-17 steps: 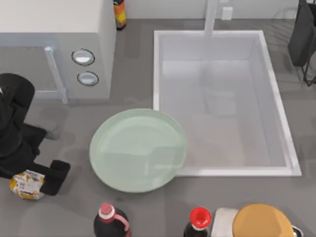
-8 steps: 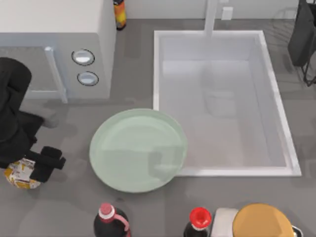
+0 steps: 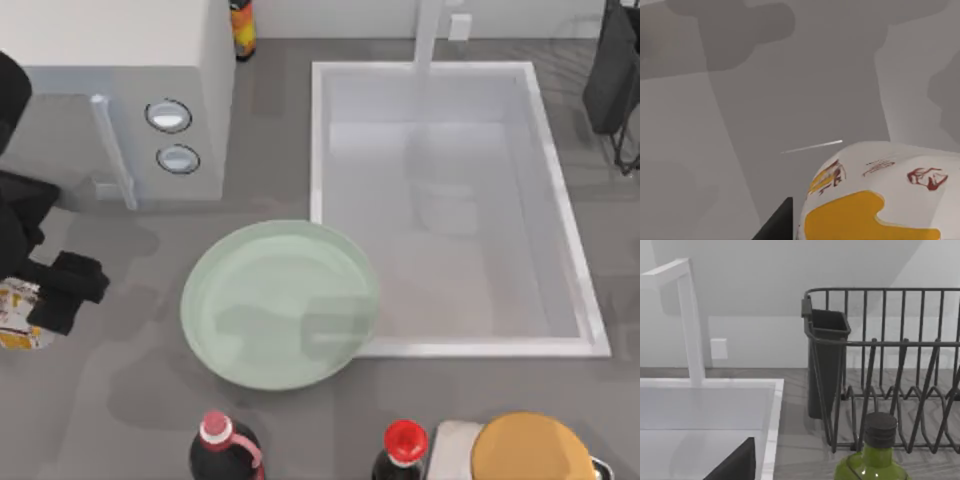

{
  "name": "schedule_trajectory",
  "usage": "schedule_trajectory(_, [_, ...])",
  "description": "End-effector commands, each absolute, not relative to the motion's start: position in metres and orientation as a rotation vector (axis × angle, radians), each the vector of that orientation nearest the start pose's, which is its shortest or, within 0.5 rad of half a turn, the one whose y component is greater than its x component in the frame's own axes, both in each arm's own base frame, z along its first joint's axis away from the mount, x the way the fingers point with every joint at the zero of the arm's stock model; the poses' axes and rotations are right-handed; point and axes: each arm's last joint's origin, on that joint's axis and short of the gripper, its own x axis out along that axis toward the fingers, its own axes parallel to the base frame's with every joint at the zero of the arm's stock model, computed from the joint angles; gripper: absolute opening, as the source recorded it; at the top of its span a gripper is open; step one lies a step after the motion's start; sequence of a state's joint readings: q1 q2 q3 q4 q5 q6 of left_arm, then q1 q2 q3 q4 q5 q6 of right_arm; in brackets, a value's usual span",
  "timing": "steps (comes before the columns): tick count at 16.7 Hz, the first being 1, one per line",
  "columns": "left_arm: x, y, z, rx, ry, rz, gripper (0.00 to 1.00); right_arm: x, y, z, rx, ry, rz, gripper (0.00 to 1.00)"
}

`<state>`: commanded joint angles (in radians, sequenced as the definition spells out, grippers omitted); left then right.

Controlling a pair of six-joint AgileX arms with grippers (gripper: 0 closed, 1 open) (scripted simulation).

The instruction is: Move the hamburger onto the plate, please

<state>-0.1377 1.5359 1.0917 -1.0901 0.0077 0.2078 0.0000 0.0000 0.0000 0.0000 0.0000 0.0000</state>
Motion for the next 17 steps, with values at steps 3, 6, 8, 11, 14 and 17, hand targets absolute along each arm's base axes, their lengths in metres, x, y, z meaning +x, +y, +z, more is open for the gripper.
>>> schedule_trajectory(3, [0.265, -0.035, 0.212, 0.266, 1.521, -0.275, 0.0, 0.106, -0.001, 0.16, 0.0, 0.0, 0.0, 1.0])
schedule_trajectory(6, [0.269, -0.038, 0.212, 0.25, 1.529, -0.259, 0.0, 0.106, -0.001, 0.16, 0.0, 0.0, 0.0, 1.0])
schedule_trajectory(8, [0.276, -0.045, 0.213, 0.212, 1.547, -0.219, 0.0, 0.106, -0.001, 0.16, 0.0, 0.0, 0.0, 1.0])
schedule_trajectory(11, [0.293, -0.062, 0.214, 0.108, 1.581, -0.103, 0.0, 0.106, -0.001, 0.16, 0.0, 0.0, 0.0, 1.0])
schedule_trajectory(14, [0.31, -0.086, 0.212, -0.052, 1.61, 0.088, 0.0, 0.106, -0.001, 0.16, 0.0, 0.0, 0.0, 1.0])
schedule_trajectory(17, [0.325, -0.115, 0.207, -0.258, 1.611, 0.346, 0.0, 0.106, -0.001, 0.16, 0.0, 0.0, 0.0, 1.0])
